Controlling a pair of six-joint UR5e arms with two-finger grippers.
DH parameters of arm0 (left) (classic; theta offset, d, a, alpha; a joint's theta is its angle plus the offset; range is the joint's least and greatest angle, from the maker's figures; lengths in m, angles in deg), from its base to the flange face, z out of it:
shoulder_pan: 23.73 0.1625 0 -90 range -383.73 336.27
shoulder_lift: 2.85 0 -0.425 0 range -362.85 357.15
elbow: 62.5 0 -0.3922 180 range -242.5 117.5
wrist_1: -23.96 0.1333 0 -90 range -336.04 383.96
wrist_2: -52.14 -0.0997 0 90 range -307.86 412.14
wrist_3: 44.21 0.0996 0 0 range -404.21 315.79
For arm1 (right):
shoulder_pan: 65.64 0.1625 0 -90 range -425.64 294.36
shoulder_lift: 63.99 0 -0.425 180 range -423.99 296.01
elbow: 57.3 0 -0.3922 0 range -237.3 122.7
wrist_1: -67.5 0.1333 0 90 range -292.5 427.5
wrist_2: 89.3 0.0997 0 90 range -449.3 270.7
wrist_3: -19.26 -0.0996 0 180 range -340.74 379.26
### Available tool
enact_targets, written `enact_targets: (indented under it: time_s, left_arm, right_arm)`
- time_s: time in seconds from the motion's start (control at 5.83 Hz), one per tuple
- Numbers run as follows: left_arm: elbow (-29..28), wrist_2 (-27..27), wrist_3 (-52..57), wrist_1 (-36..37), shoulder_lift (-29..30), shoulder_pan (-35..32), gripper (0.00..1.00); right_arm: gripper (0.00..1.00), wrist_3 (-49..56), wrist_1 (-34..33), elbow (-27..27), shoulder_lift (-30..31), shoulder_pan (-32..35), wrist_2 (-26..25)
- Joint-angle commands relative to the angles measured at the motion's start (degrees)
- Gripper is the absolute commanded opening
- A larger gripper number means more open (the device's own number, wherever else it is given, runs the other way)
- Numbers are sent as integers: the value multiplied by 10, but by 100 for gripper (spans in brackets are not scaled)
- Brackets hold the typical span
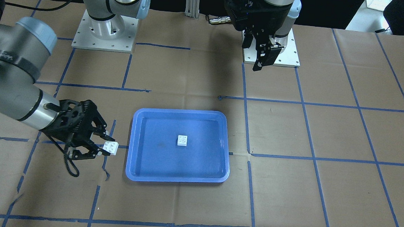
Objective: Assemble white blocks and place on blue tray
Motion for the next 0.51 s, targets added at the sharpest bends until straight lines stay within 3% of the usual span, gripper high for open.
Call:
enact_targets:
  time_s: [0.0,0.34]
  left_arm:
    - [-13,-16,-280,12,-8,24,99]
    - [-13,-39,-520,26,-24,33,99]
  right_arm:
    - [29,-85,-167,93,1,67,-2]
    - [29,-108,-324,191,-14,84,0]
